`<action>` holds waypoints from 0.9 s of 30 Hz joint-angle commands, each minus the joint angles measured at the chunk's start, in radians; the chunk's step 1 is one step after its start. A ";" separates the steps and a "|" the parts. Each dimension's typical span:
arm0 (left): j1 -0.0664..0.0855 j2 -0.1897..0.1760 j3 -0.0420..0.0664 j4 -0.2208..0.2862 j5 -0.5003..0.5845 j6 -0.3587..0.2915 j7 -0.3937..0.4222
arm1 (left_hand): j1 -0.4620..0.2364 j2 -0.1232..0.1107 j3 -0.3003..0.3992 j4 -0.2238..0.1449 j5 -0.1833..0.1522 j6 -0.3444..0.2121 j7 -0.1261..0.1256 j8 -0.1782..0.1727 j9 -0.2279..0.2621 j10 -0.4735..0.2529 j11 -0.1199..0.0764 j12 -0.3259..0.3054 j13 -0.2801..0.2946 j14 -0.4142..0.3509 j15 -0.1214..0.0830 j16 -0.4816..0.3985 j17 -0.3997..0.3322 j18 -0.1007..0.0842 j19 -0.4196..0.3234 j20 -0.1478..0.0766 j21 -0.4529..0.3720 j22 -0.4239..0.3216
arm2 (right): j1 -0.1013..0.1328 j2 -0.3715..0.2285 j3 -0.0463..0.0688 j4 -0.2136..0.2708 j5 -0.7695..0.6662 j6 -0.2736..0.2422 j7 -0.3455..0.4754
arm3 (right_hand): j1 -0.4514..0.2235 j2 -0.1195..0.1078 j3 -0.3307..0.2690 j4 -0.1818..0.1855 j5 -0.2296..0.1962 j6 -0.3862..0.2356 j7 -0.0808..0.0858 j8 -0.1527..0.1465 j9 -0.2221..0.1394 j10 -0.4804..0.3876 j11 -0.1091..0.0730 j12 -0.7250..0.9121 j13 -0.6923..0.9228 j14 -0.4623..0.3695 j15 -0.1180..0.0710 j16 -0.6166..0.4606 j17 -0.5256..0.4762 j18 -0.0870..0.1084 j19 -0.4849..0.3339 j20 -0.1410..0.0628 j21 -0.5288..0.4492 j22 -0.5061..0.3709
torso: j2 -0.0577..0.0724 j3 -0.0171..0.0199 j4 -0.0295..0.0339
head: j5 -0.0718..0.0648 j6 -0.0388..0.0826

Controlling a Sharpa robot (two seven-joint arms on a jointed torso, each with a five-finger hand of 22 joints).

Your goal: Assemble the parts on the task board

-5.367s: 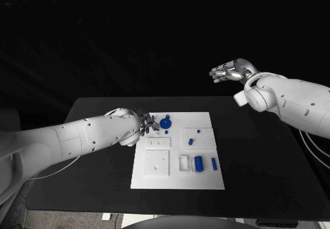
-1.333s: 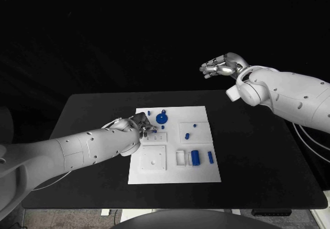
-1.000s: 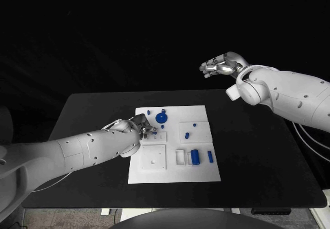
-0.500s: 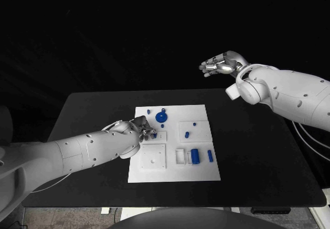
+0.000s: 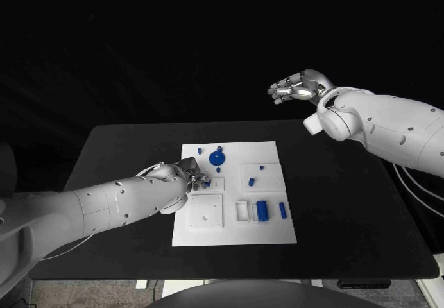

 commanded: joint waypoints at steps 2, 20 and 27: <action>0.000 -0.003 0.001 0.002 -0.004 0.001 0.003 | 0.013 -0.004 -0.022 0.016 -0.064 -0.015 -0.002 -0.006 -0.005 0.041 0.002 0.004 0.000 -0.007 0.003 0.001 -0.001 -0.004 0.003 -0.001 -0.007 0.016 | 0.000 0.000 0.001 0.001 -0.007 0.015 0.006 | -0.001 0.000 0.000 0.003 0.006 -0.001 -0.001 -0.001 0.001 -0.008 0.002 -0.004 -0.002 -0.006 0.000 -0.006 -0.001 0.009 -0.007 -0.002 -0.005 -0.001 | 0.000 -0.0002 0.0004 | 0.000 0.002; 0.029 -0.081 0.003 0.070 0.045 -0.060 0.035 | 0.060 -0.267 -0.096 0.396 -0.208 -0.113 0.035 -0.007 -0.138 0.027 0.030 -0.056 -0.034 -0.044 0.016 -0.059 -0.024 -0.015 -0.014 0.002 -0.072 -0.007 | -0.003 -0.003 0.000 -0.004 -0.007 0.019 0.004 | 0.000 -0.001 0.000 0.003 0.006 -0.004 0.000 -0.001 0.001 -0.009 0.003 -0.004 -0.002 -0.007 0.001 -0.006 -0.001 0.009 -0.007 -0.001 -0.005 -0.001 | -0.001 0.0003 0.0010 | -0.002 0.017; 0.060 -0.113 0.004 0.098 0.060 -0.070 0.063 | 0.212 -0.187 -0.111 0.234 -0.198 -0.221 0.075 -0.007 -0.165 -0.069 0.071 -0.263 -0.131 -0.145 0.065 -0.248 -0.133 -0.015 -0.098 0.051 -0.205 -0.116 | -0.008 -0.004 0.000 -0.008 -0.007 0.023 0.002 | 0.004 -0.001 0.001 0.000 0.003 -0.008 0.000 -0.001 0.001 -0.010 0.003 -0.005 -0.002 -0.009 0.001 -0.006 -0.001 0.009 -0.012 -0.001 -0.006 -0.001 | 0.000 0.0007 0.0010 | 0.000 0.020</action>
